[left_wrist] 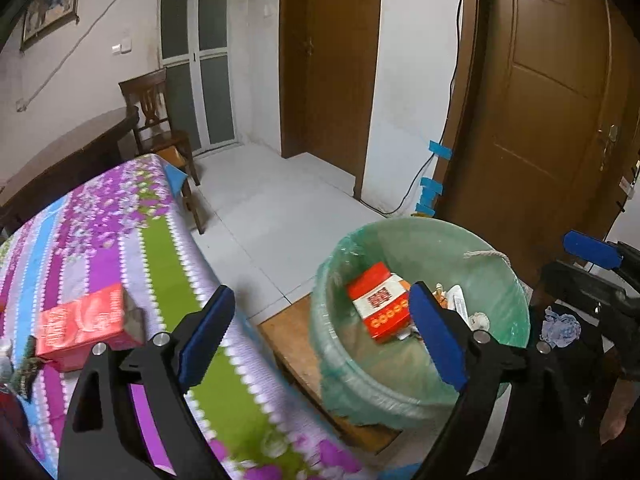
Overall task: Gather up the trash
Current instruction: 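Move both tools back over the table toward the cloth and plastic lid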
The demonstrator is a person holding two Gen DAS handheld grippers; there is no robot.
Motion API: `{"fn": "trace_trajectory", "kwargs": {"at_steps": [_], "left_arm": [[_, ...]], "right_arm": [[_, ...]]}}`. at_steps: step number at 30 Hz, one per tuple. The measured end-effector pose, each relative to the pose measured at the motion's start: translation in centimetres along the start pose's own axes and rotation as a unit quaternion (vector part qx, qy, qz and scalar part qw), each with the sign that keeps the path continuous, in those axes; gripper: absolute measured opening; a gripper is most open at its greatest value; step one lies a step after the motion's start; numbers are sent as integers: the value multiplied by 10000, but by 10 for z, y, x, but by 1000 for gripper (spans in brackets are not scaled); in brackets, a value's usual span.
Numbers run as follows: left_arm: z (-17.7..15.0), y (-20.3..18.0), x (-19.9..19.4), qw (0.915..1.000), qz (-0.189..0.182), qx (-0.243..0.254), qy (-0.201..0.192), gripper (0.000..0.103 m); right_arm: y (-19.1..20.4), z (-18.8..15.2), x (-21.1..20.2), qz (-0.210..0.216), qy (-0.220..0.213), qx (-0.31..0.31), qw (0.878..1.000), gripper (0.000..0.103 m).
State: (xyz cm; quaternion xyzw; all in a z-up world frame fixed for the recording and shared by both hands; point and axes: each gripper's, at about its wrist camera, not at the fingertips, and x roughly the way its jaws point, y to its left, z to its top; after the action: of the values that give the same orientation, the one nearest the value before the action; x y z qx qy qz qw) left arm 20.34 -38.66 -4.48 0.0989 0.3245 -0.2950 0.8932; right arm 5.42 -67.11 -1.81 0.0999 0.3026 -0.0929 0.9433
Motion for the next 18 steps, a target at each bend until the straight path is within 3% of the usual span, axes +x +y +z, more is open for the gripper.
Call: {"fn": "trace_trajectory", "kwargs": {"at_steps": [8,14,16,18], "left_arm": [[-3,39,-43,9996,45,255,-90,86],[-8,103,-82,9990,60,450,3,86],[-10,136,-96,9991,249,334,13,86],[-12,168,-107,9989,419,174,64,86]], "right_arm": [[54,-3,-17,549,-115,-197,9982,89],[116,-9,-7,1218,95,-549,9910,89],[142,-12,-1,1410,201,-771,9868,86],[171,-13,6,1650,355,-975,9808,76]]}}
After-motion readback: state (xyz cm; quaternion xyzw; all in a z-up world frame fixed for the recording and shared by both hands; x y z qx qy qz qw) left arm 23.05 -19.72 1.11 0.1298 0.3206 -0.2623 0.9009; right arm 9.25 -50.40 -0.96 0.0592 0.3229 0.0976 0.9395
